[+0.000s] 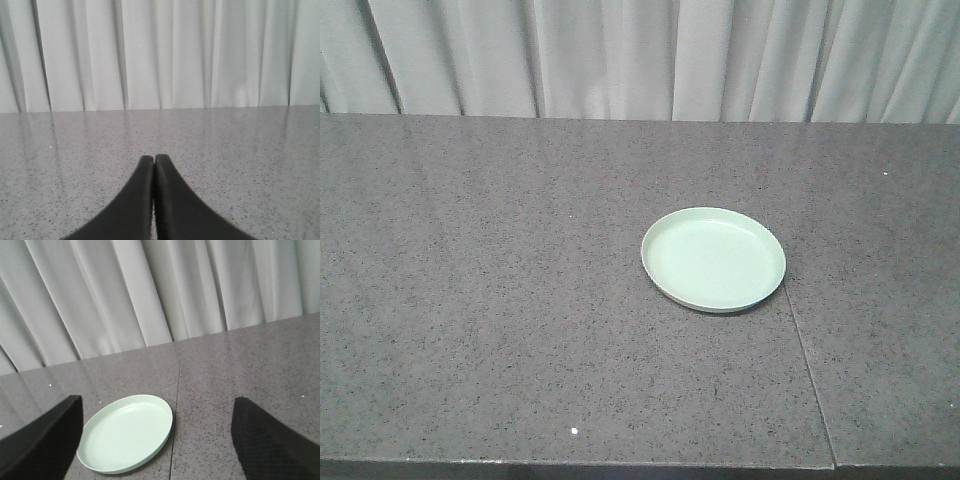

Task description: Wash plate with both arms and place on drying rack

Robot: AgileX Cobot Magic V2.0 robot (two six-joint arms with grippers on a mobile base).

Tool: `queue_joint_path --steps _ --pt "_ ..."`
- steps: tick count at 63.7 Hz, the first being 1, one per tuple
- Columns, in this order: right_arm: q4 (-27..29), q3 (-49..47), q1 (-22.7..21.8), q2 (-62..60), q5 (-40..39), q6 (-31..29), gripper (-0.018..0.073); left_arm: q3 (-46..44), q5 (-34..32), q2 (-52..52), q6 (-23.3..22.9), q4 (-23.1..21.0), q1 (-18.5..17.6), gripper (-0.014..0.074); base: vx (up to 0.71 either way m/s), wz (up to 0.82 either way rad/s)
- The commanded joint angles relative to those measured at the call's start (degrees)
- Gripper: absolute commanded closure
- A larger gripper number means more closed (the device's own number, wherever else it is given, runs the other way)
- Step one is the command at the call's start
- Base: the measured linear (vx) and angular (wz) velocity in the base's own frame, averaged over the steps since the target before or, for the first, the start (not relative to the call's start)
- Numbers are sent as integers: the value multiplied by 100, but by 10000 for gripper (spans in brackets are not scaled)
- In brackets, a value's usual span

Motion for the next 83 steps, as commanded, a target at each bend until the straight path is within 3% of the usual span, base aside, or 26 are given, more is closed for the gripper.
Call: queue_joint_path --steps 1,14,31,41,52,60,72,83 --pt "46 -640 -16 557 -15 -446 -39 89 -391 -85 -17 -56 -24 602 0 0" --pt "257 -1972 -16 1907 1028 -1383 8 89 -391 -85 -17 -56 -24 602 0 0" --pt "1928 -3350 -16 3939 1988 -2955 17 89 -391 -85 -17 -56 -24 602 0 0" --pt "2227 -3971 52 5103 2233 -3280 17 89 -391 -85 -17 -56 -24 602 0 0" --pt "1580 -4688 544 6285 2195 -2926 17 89 -391 -85 -17 -56 -24 602 0 0" --pt "479 -5314 720 7082 2258 -1812 17 89 -391 -85 -17 -56 -24 602 0 0" --pt "-904 -6128 726 7941 2824 -720 17 89 -391 -85 -17 -56 -24 602 0 0" --pt "-1085 -6736 726 8506 3238 -610 17 89 -391 -85 -17 -56 -24 602 0 0"
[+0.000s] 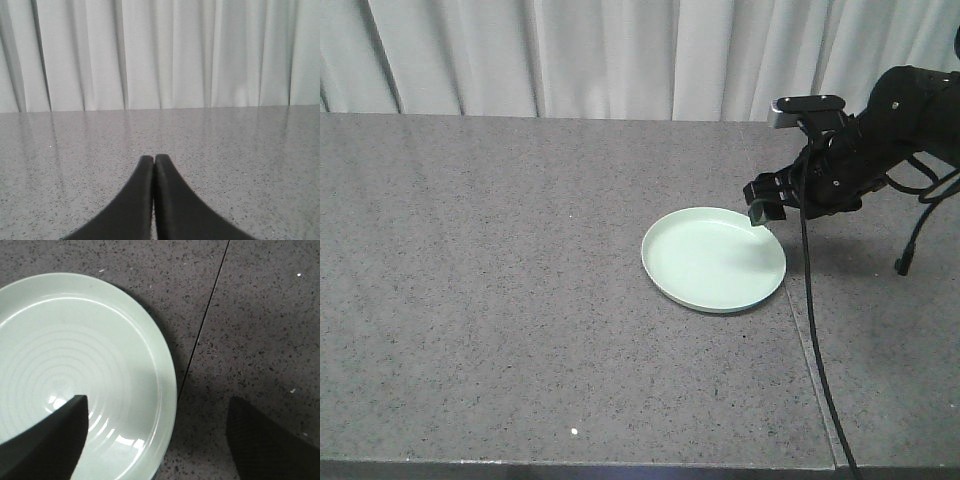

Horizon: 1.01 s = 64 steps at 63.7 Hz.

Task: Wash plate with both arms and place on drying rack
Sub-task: 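Lower the right gripper to the plate rim and close on it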

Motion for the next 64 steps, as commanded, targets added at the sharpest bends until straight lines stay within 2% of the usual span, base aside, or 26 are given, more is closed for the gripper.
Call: queue_joint_path --steps 1,24,32,38,54,64 --pt "-79 -471 -6 -3 78 81 17 89 -391 -85 -17 -56 -24 602 0 0" --pt "-353 -693 -6 638 530 267 19 89 -391 -85 -17 -56 -24 602 0 0" --pt "-390 -693 -6 674 571 267 60 89 -391 -85 -17 -56 -24 602 0 0" --pt "-390 -693 -6 674 575 262 142 89 -391 -85 -17 -56 -24 602 0 0" --pt "-383 -688 -6 674 635 262 574 89 -391 -85 -17 -56 -24 602 0 0" --pt "-210 -688 -12 610 635 216 569 89 -391 -85 -17 -56 -24 602 0 0"
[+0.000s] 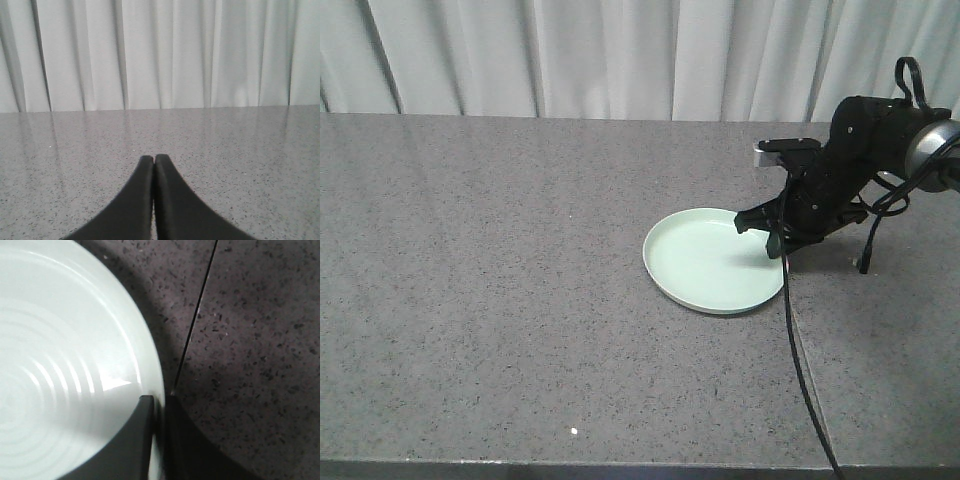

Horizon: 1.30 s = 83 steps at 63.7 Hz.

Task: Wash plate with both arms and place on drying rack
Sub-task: 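Lower the right gripper to the plate rim and close on it, then lift the pale green plate upright with the right gripper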

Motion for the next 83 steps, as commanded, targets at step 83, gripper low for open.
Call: queue_joint_path --steps 83 --pt "285 5717 -28 -10998 -313 1226 561 89 -391 -85 -17 -56 -24 602 0 0"
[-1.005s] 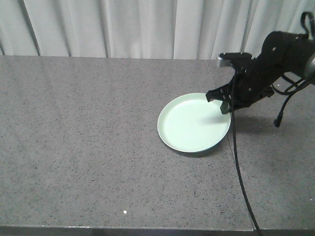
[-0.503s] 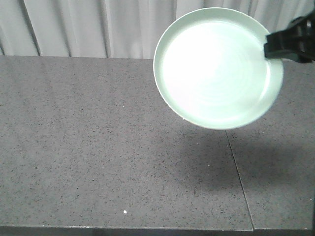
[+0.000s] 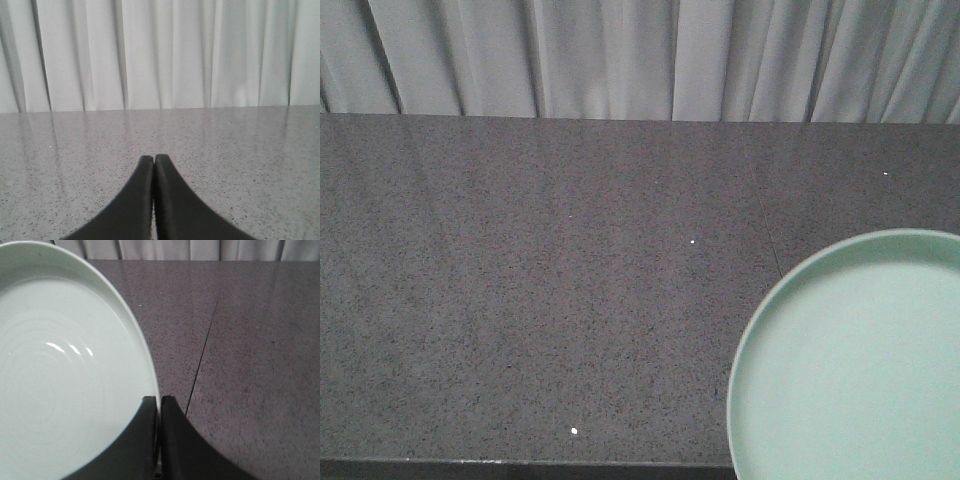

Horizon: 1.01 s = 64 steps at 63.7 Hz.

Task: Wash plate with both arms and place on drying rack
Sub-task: 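Lift the pale green plate upright with the right gripper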

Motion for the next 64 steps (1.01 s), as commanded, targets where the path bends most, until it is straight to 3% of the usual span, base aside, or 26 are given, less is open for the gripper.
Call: queue_joint_path --steps 1,21,64 --pt "-116 169 -17 -539 -123 461 561 89 -391 -85 -17 -56 -24 602 0 0" --pt "-383 237 -17 -1592 -322 417 561 89 -391 -85 -17 -56 -24 602 0 0" --pt "-377 232 -17 -1563 -277 417 561 89 -391 -85 -17 -56 -24 602 0 0"
